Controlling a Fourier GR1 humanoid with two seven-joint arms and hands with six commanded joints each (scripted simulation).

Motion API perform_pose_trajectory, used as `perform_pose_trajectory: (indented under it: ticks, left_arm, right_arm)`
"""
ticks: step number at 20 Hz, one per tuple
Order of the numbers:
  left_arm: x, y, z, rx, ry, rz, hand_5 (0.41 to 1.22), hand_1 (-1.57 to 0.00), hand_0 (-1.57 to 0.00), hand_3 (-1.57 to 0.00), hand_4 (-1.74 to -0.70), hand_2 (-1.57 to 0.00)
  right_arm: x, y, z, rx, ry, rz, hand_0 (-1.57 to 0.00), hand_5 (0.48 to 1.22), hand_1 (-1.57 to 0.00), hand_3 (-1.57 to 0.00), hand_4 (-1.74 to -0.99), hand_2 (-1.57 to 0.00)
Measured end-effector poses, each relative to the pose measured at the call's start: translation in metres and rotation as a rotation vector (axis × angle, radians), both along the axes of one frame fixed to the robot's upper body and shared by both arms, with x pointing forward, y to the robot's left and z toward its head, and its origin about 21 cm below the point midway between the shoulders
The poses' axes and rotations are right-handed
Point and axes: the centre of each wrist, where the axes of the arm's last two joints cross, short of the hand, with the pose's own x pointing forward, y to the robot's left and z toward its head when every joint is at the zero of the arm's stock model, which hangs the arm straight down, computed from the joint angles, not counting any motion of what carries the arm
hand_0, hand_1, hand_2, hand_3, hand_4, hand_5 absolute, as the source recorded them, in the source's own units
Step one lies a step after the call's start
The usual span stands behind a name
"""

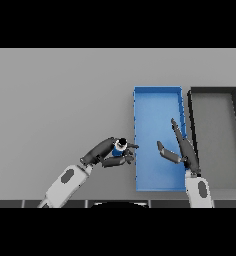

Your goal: Pick up the blue pipe and place it into the blue bin.

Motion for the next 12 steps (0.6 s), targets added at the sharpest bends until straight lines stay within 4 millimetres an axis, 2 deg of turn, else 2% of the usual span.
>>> perform_pose_trajectory:
  ticks: [3,5,8,12]
  left_arm:
    - [0.001,-0.001,-0.002,0.006,0.000,0.005,1.220,-1.57,-1.57,-1.44,-1.73,-1.57]
    - [0.001,0.002,-0.001,-0.012,-0.015,0.002,1.220,-1.57,-1.57,-1.44,-1.73,-1.57]
    - [-0.001,0.000,-0.002,-0.014,-0.009,-0.009,1.221,-1.57,-1.57,-1.44,-1.73,-1.57]
    - [0.005,0.002,0.001,-0.005,-0.021,-0.003,1.221,-1.57,-1.57,-1.44,-1.73,-1.57]
  right_arm:
    - [0.009,-0.001,0.000,-0.001,0.017,0.018,0.00,0.687,0.00,0.00,-1.229,0.00]
    - [0.007,0.002,-0.002,0.020,-0.015,0.047,0.00,0.669,0.00,0.00,-1.215,0.00]
    - [0.012,-0.012,0.019,0.186,-0.055,0.180,0.00,0.584,0.00,0.00,-1.242,0.00]
    - [0.025,-0.008,0.070,0.286,-0.040,0.401,0.00,0.517,0.00,0.00,-1.313,0.00]
